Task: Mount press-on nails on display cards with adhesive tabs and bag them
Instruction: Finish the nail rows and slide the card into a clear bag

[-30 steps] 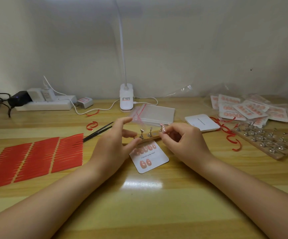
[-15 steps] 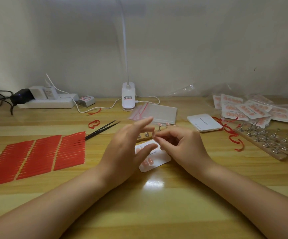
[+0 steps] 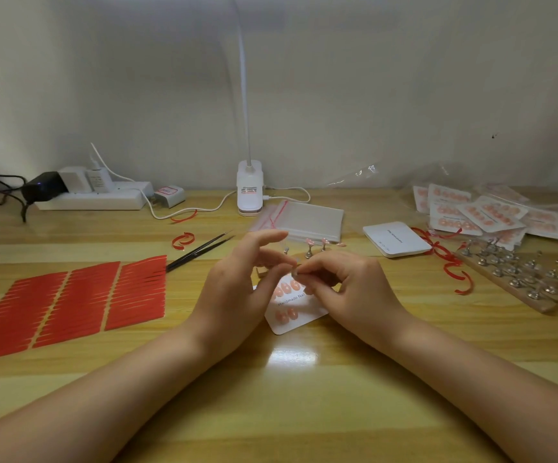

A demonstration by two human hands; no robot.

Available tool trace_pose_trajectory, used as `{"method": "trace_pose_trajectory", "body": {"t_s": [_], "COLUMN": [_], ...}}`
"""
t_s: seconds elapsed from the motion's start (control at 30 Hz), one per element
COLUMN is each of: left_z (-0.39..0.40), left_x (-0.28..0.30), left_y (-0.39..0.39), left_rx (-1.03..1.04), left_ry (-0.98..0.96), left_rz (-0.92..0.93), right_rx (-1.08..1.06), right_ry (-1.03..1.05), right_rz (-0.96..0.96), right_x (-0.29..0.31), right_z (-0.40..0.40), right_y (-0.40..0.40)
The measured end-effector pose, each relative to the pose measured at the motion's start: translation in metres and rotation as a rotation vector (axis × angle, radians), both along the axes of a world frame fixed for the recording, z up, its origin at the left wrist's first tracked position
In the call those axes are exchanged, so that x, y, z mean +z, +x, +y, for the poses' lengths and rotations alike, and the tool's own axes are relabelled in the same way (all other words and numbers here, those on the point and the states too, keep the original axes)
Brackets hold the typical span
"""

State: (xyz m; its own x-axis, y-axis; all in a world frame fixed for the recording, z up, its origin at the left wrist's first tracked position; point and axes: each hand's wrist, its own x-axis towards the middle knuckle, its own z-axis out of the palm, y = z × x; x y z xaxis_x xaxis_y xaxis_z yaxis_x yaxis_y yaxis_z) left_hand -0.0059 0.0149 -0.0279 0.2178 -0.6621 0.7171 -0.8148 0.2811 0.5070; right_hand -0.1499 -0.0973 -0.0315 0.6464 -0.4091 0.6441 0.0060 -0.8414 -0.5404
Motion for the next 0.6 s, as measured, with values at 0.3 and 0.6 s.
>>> {"method": "trace_pose_trajectory", "body": {"t_s": [0.3, 0.6], "left_z": [-0.002, -0.005], "left_x": [0.003, 0.000], "left_y": [0.009, 0.014], "left_rx": [0.080, 0.129], "left_ry": [-0.005, 0.036], "left_rz": [0.372, 0.424], "right_rx": [-0.036, -0.242], "right_ry": [0.224, 0.395], "right_rz": [0.007, 0.104], "right_x": [0.003, 0.015], "right_z": [-0.001, -0.014], "right_y": [-0.002, 0.003]}}
